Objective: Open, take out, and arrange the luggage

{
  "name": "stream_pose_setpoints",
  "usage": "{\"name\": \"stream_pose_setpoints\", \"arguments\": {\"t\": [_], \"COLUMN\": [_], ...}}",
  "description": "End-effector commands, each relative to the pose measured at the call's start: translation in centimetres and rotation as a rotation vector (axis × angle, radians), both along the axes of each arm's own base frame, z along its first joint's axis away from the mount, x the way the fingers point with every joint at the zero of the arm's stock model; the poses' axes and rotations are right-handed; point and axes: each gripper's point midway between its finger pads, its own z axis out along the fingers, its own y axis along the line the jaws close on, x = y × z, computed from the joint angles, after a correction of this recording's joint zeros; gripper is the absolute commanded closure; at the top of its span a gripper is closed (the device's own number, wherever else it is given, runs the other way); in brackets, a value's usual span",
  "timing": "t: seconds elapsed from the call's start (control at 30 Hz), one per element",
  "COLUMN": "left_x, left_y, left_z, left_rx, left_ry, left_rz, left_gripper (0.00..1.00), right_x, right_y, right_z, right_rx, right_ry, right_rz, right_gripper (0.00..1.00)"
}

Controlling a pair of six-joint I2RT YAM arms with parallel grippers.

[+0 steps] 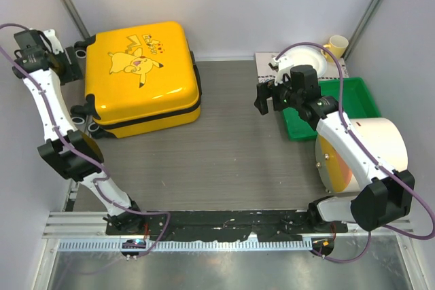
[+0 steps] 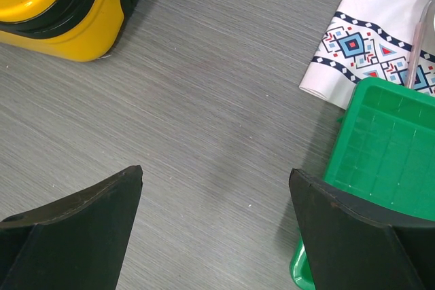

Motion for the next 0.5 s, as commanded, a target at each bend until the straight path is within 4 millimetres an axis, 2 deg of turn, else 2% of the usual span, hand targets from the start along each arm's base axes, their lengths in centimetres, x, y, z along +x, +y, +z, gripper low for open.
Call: {"name": "stream_pose_setpoints", "arguments": {"t": [0.0, 0.1, 0.17, 0.23, 0.33, 0.4, 0.43, 0.47], "left_x": [-0.5, -0.3, -0.7, -0.7, -1.7, -2.2, -2.8, -3.0], "left_y": [3.7, 4.6, 5.4, 6.0, 6.6, 6.7, 6.2, 5.6], "left_z": [-0.5, -3.0, -4.8, -5.8, -8.8, -9.6, -10.9, -11.2], "left_rx": [0.161, 0.199, 0.228, 0.276, 0.313, 0.331, 0.326, 0.313], "left_ry": [0.067, 0.136, 0.197, 0.236, 0.333, 0.359, 0.394, 0.388], "left_rz": [0.054, 0.022, 0.012, -0.019, -0.064, -0.092, -0.131, -0.164], "left_gripper": [0.34, 0.39, 0.41, 0.41, 0.41, 0.42, 0.42, 0.44], "right_x": [0.4, 0.6, 0.6, 0.7, 0.7, 0.7, 0.6, 0.6], "right_y": [0.7, 0.8, 0.8, 0.8, 0.7, 0.7, 0.7, 0.7], "right_z": [2.2, 2.2, 2.2, 2.3, 2.3, 2.3, 2.3, 2.3], "right_rx": [0.033, 0.035, 0.035, 0.035, 0.031, 0.030, 0.029, 0.031], "right_ry": [-0.054, -0.053, -0.053, -0.055, -0.057, -0.059, -0.060, -0.060], "right_rz": [0.016, 0.016, 0.016, 0.016, 0.016, 0.014, 0.015, 0.014], "right_gripper": [0.04, 0.04, 0.04, 0.04, 0.04, 0.04, 0.04, 0.04]}}
